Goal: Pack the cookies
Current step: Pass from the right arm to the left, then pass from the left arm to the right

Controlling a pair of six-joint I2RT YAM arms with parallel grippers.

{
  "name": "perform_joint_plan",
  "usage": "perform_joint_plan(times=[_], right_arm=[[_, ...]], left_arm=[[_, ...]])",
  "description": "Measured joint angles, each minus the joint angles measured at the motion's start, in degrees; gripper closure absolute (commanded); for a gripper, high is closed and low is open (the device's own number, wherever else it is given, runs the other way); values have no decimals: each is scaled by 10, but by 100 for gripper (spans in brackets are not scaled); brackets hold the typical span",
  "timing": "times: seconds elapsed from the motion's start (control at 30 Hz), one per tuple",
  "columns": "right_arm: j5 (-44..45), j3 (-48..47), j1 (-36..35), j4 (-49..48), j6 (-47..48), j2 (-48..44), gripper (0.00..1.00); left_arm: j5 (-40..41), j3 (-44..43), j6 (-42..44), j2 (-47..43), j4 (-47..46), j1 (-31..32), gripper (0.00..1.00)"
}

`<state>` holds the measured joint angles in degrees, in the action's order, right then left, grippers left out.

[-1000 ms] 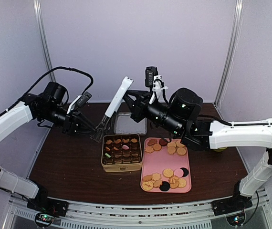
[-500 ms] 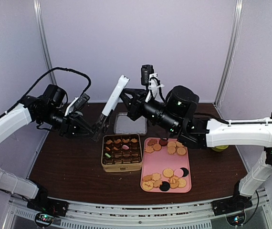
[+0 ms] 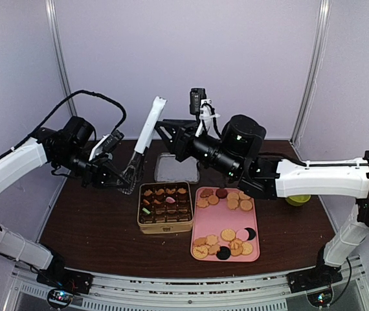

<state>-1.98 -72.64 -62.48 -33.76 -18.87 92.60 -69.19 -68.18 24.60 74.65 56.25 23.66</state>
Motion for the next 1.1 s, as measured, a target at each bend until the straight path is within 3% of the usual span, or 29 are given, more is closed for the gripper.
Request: perform_joint_plan(times=[0.23, 0.37, 0.67, 1.1], right_arm=[[-99, 35, 47, -7, -51, -6, 21], [-184, 40, 70, -2, -71, -13, 12], [-339, -40, 90, 57, -85, 12, 10], [-375, -66, 102, 76, -116, 80, 21]], left_arm=[[22, -3, 4, 0, 15, 0, 100], [37, -5, 5, 1, 23, -1, 100], [49, -16, 19, 7, 41, -1, 100], [82, -25, 47, 4, 64, -1, 100]])
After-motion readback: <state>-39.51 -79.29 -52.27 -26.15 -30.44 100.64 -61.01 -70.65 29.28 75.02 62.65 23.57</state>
